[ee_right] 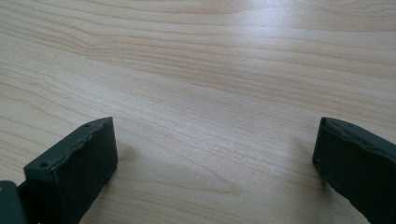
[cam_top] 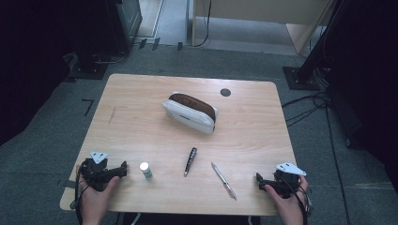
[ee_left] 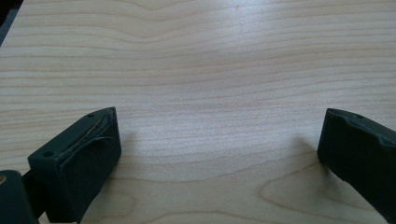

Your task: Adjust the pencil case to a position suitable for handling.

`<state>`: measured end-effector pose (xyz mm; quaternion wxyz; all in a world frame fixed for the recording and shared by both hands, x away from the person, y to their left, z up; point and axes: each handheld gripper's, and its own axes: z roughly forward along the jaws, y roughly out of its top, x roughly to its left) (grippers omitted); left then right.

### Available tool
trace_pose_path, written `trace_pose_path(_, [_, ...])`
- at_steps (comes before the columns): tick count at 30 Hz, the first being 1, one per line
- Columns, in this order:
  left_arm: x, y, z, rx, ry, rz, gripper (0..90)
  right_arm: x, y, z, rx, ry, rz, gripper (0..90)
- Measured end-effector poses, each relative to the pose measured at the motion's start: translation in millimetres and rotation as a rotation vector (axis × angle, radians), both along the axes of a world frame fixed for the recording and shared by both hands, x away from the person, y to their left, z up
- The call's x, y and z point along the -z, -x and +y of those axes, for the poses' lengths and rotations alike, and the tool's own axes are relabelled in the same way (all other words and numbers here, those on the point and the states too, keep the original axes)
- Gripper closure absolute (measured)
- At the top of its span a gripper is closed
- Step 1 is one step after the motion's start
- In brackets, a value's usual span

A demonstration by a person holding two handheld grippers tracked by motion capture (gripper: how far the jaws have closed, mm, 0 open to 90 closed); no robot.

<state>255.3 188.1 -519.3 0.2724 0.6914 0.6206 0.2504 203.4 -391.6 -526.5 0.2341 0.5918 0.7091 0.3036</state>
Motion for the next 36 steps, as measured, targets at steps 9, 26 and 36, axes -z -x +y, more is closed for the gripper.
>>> trace_pose_path(9, [0.0,0.0,0.0,0.000,0.000,0.000,0.0,-9.3,0.1,7.2,0.000,-0.018,-0.038,10.9])
trace_pose_path(26, [0.0,0.0,-0.2,0.004,-0.001,-0.001,0.0,-61.4,-39.7,38.3,-0.080,-0.149,-0.159,38.5])
trace_pose_path(36, [-0.1,0.1,-0.2,0.012,-0.002,0.002,0.0,-76.5,-62.0,58.8,-0.129,-0.172,-0.174,9.2])
